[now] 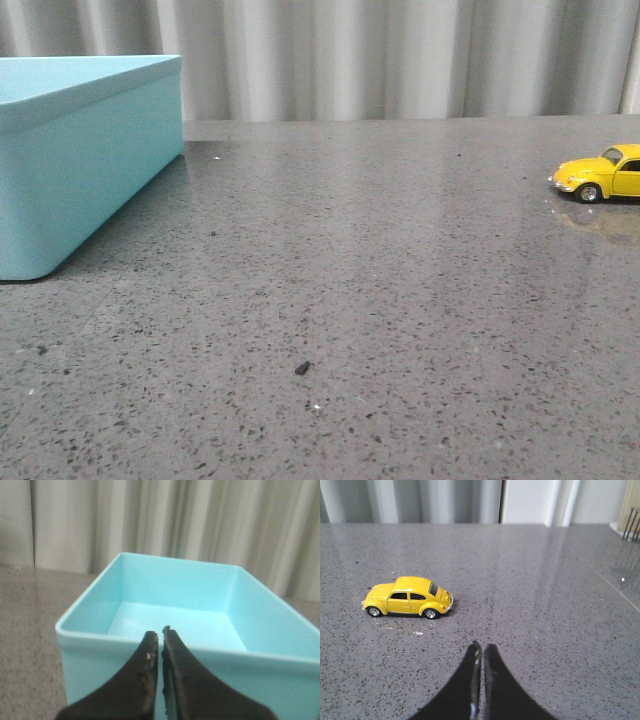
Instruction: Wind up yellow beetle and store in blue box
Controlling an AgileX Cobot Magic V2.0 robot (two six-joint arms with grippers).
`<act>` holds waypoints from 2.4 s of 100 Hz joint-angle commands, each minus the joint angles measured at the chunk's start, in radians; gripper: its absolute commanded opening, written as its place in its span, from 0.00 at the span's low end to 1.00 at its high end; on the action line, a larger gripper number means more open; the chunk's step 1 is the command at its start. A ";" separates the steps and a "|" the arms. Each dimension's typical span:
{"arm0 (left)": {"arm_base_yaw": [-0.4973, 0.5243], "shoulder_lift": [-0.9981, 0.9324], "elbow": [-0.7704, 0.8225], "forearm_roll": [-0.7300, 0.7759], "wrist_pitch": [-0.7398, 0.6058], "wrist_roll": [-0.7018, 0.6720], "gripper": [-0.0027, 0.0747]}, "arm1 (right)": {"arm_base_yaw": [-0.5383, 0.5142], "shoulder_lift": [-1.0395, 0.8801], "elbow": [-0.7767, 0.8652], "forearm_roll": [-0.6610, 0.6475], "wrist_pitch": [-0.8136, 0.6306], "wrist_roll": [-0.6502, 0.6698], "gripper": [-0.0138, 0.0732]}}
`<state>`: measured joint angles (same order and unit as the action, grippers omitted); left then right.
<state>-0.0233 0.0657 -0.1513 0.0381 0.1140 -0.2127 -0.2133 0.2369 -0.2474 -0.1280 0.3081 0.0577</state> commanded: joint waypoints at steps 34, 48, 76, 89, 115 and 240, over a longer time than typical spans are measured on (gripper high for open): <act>-0.003 0.183 -0.217 0.022 -0.122 -0.003 0.01 | 0.061 0.253 -0.284 0.018 0.002 0.000 0.09; -0.003 0.195 -0.217 0.015 -0.122 -0.003 0.01 | 0.061 0.269 -0.309 0.018 0.028 0.000 0.09; -0.003 0.195 -0.217 0.010 -0.122 -0.003 0.01 | 0.145 0.523 -0.549 0.018 0.253 0.000 0.09; -0.003 0.195 -0.217 0.010 -0.122 -0.003 0.01 | 0.201 0.708 -0.710 0.018 0.399 0.000 0.09; -0.003 0.195 -0.217 0.010 -0.122 -0.003 0.01 | 0.249 1.018 -1.001 0.018 0.565 -0.027 0.09; -0.003 0.195 -0.217 0.010 -0.122 -0.003 0.01 | 0.231 1.475 -1.313 0.100 0.819 -0.004 0.09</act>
<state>-0.0233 0.2425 -0.3321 0.0577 0.0746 -0.2127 0.0312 1.7458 -1.5253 -0.0128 1.1518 0.0503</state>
